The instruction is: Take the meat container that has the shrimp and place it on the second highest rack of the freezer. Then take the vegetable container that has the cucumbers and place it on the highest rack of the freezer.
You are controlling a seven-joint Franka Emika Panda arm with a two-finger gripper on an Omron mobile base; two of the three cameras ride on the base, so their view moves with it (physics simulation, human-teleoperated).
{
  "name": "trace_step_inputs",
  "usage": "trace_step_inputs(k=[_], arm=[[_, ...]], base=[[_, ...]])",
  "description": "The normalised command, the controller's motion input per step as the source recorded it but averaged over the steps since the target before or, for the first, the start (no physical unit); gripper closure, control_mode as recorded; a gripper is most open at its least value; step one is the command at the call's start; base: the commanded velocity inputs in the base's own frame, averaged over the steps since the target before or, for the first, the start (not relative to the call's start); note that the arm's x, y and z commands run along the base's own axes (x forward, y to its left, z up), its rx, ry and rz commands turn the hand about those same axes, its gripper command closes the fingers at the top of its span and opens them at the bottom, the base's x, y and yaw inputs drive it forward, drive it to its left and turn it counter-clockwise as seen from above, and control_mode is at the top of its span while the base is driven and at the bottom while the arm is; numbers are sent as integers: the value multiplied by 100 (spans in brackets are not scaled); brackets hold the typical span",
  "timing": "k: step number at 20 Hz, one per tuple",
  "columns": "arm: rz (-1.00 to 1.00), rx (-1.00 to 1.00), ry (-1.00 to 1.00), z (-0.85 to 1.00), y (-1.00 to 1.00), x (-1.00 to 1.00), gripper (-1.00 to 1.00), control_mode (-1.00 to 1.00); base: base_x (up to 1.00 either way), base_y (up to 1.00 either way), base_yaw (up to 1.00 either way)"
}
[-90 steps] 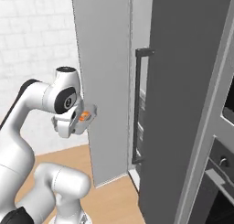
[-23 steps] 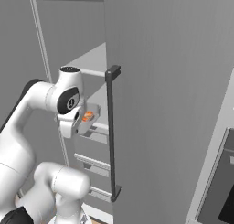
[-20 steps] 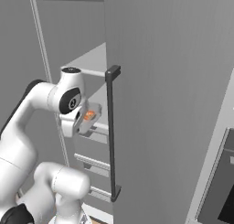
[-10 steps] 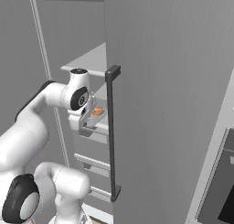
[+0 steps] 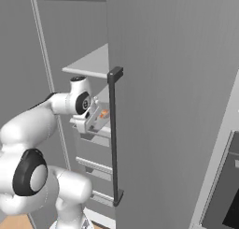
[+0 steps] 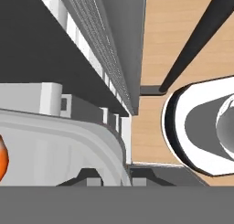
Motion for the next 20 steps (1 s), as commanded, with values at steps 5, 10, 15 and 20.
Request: trace_step_inputs(k=[5, 10, 15, 20], arm=[[-1, -8, -8, -14, 0, 41, 100, -100], [-1, -1, -1, -1, 0, 46, 100, -100], [-1, 0, 0, 0, 0, 63, 100, -100], [0, 0, 0, -24, 0, 58, 100, -100]], base=[[0, 0, 0], [0, 0, 0], [0, 0, 0], [0, 0, 0]])
